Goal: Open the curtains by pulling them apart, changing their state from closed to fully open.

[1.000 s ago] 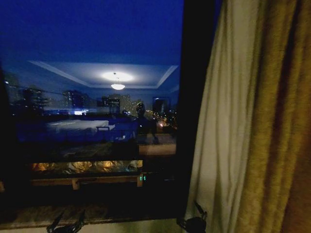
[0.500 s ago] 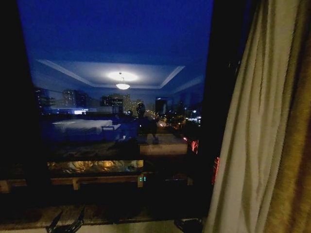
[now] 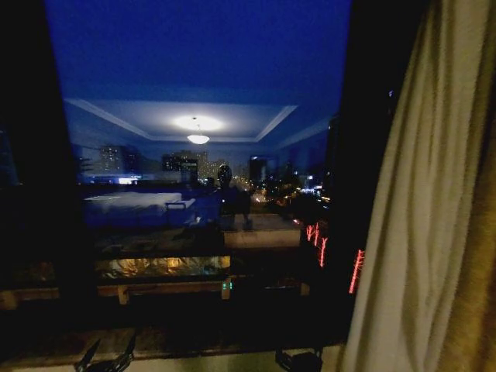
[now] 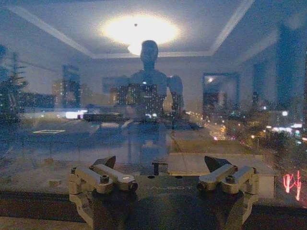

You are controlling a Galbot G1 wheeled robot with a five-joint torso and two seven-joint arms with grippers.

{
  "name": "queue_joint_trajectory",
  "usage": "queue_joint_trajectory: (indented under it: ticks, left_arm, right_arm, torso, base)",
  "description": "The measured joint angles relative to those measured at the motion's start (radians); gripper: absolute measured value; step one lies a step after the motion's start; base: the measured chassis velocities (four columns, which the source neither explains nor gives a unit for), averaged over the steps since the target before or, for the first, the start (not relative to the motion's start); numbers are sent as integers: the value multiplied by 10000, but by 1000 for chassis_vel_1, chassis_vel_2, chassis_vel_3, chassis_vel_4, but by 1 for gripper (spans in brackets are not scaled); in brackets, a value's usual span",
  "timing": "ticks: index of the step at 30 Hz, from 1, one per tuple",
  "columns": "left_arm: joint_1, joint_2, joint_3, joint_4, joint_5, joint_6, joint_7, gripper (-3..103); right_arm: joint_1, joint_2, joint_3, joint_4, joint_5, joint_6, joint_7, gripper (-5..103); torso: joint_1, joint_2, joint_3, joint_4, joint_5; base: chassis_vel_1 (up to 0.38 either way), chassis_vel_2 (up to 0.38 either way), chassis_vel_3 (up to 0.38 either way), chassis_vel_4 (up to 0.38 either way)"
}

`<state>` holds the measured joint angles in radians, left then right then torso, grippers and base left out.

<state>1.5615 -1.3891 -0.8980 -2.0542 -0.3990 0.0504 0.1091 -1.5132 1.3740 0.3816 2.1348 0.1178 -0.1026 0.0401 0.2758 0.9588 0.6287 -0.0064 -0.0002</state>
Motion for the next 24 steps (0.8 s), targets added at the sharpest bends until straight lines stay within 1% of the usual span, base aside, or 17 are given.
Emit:
queue_joint_trajectory:
  ticks: [8,19,24]
  left_arm:
    - [37,-2,-4,0,3,5,19,100]
    - [65,-35,-23,5,41,-2,23,100]
    - [74,-56,-62,2,49,-4,24,100]
  right_arm:
    - [-152,0,-219,187,-283,21,-15,100]
    - [-204,1,-279,230,-316,56,-24,100]
    - [-207,1,-336,256,-316,73,-29,100]
  torso:
    - [0,0,0,-2,-3]
    - [1,0,0,-2,1]
    - [-1,1,-1,0,-4]
  base:
    - [378,323,-385,-308]
    - [390,319,-397,-315]
    - [401,317,-395,-288]
